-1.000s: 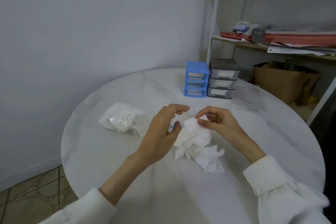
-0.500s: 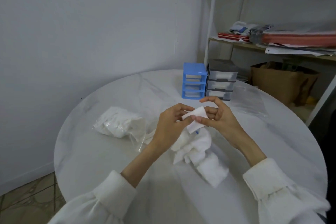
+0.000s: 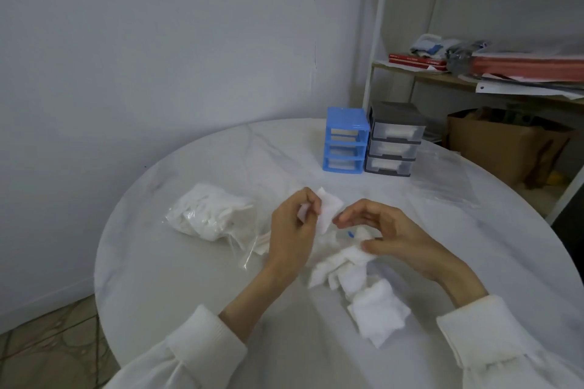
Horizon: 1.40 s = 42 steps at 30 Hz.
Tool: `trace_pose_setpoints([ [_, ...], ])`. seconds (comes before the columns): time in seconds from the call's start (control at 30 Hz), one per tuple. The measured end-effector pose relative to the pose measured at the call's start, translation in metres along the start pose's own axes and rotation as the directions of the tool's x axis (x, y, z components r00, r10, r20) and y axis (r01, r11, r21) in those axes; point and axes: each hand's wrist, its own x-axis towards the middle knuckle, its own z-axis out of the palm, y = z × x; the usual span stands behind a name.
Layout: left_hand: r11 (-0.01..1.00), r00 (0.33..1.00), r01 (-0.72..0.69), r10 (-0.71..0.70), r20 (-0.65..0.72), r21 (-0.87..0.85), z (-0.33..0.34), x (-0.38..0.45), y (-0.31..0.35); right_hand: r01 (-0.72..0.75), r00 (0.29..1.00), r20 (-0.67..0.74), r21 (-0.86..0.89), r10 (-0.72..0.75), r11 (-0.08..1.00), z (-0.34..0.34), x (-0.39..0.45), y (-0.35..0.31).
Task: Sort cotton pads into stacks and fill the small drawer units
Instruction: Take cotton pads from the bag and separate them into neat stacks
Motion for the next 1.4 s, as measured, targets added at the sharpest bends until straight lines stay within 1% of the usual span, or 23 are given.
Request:
trace_pose_setpoints([
  [0.07, 0.999, 0.999, -0.034, 0.034, 0.007, -0.02, 0.003, -0.004, 0.002, 0.001, 1.0, 0.018, -0.004, -0.001, 1.0, -0.003, -0.001, -0.001],
  [0.13, 0.999, 0.999, -0.033, 0.033, 0.017, -0.016, 0.003, -0.006, 0.001, -0.006, 1.0, -0.003, 0.009, 0.006, 1.0, -0.005, -0.001, 0.0],
  [0.27, 0.999, 0.998, -0.036, 0.036, 0.044, 0.002, 0.003, -0.008, 0.002, -0.015, 0.993, -0.114, 0.105, 0.027, 0.994, -0.001, 0.0, 0.004],
  [0.37, 0.999, 0.997, -0.039, 0.037, 0.061, 0.022, 0.003, -0.009, 0.001, 0.016, 0.983, -0.182, 0.177, 0.017, 0.984, 0.005, 0.002, 0.005],
  [0.5, 1.0, 0.996, 0.018, -0.02, 0.09, 0.024, 0.005, -0.012, 0.001, 0.066, 0.968, -0.252, 0.32, 0.018, 0.945, 0.008, 0.005, 0.004],
  [0.57, 0.998, 0.991, 0.068, -0.067, 0.112, -0.006, 0.006, -0.014, 0.004, 0.081, 0.967, -0.254, 0.353, 0.012, 0.932, 0.008, 0.006, 0.004],
  [0.7, 0.986, 0.968, 0.159, -0.147, 0.203, -0.047, 0.008, -0.018, 0.007, 0.121, 0.96, -0.28, 0.397, -0.006, 0.91, 0.005, 0.005, 0.003],
  [0.8, 0.982, 0.943, 0.186, -0.167, 0.287, -0.042, 0.011, -0.021, 0.009, 0.143, 0.944, -0.33, 0.411, 0.001, 0.9, 0.003, 0.004, -0.001],
  [0.9, 0.983, 0.937, 0.179, -0.156, 0.314, -0.046, 0.013, -0.022, 0.008, 0.149, 0.933, -0.36, 0.412, 0.01, 0.899, 0.003, 0.003, -0.003],
  [1.03, 0.962, 0.933, 0.209, -0.143, 0.331, -0.173, 0.012, -0.021, 0.006, 0.153, 0.929, -0.371, 0.389, 0.003, 0.908, 0.004, 0.003, -0.004],
  [1.07, 0.96, 0.933, 0.209, -0.139, 0.331, -0.188, 0.012, -0.021, 0.006, 0.152, 0.929, -0.371, 0.382, 0.0, 0.912, 0.005, 0.003, -0.004],
  [1.2, 0.976, 0.944, 0.173, -0.124, 0.305, -0.136, 0.011, -0.019, 0.003, 0.153, 0.924, -0.383, 0.368, -0.001, 0.917, 0.006, 0.004, -0.004],
  [1.3, 0.976, 0.951, 0.139, -0.083, 0.298, -0.17, 0.01, -0.019, 0.004, 0.178, 0.915, -0.404, 0.37, -0.014, 0.912, 0.006, 0.004, -0.003],
  [1.4, 0.962, 0.956, 0.172, -0.112, 0.27, -0.211, 0.011, -0.019, 0.006, 0.188, 0.906, -0.424, 0.355, -0.022, 0.916, 0.006, 0.003, -0.003],
])
